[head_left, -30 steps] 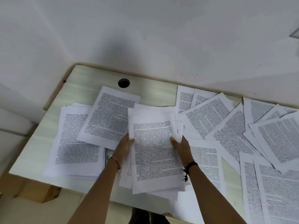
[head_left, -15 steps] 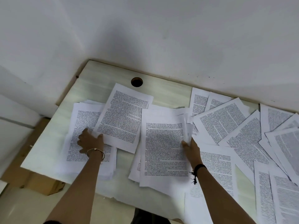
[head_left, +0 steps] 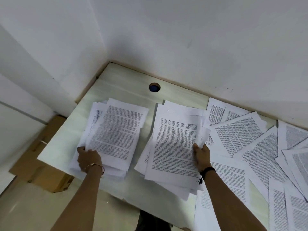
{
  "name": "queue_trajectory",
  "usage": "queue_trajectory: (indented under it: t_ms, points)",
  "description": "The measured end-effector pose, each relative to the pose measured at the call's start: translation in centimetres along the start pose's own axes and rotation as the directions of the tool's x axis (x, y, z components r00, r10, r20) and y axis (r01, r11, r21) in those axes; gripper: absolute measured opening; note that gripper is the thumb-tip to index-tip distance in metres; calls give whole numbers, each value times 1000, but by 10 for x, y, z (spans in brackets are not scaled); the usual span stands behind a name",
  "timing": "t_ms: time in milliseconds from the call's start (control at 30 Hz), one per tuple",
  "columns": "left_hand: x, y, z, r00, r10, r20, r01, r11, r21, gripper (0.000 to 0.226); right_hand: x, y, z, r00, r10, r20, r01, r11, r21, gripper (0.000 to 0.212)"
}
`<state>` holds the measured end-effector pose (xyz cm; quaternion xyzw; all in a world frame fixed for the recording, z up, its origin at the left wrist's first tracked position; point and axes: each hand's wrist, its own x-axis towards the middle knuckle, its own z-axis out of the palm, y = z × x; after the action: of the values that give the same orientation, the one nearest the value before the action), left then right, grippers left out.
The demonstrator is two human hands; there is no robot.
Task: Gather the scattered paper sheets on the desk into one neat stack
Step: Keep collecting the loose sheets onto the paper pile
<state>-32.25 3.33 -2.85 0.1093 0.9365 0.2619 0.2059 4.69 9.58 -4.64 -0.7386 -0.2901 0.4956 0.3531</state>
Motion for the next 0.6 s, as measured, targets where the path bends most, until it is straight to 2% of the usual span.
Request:
queue_trajectory:
  t_ms: [133,233,333,400,467,500,567,600]
  points:
    - [13,-25,-10,997,-72,-8,72,997,17,33,-9,-2,9,1000,1,23,-1,1000,2,10]
    - [10,-27,-9,998,-29,-47,31,999,31,51,-13,2,12,998,-25,59,26,999,-27,14]
    - [-6,-19,-4,982,138,-126,-126,987,99,68,-18,0,13,995,-39,90,44,998,-45,18]
    - [-16,-12,5,946,300,-126,-278,947,163,62,-22,-2,12,992,-40,121,44,999,-29,20]
    - [-31,0,18,874,479,-76,-470,876,110,44,-26,-4,10,986,-35,160,40,999,-26,21]
    - [-42,6,24,832,554,-27,-554,832,27,32,-27,-2,8,984,-33,177,39,999,-30,23]
    - [-69,15,38,762,631,143,-615,775,-144,17,-28,2,4,977,-14,213,26,998,-56,26]
    - [-83,17,45,746,614,259,-580,790,-199,17,-31,4,1,974,-10,225,28,997,-77,26]
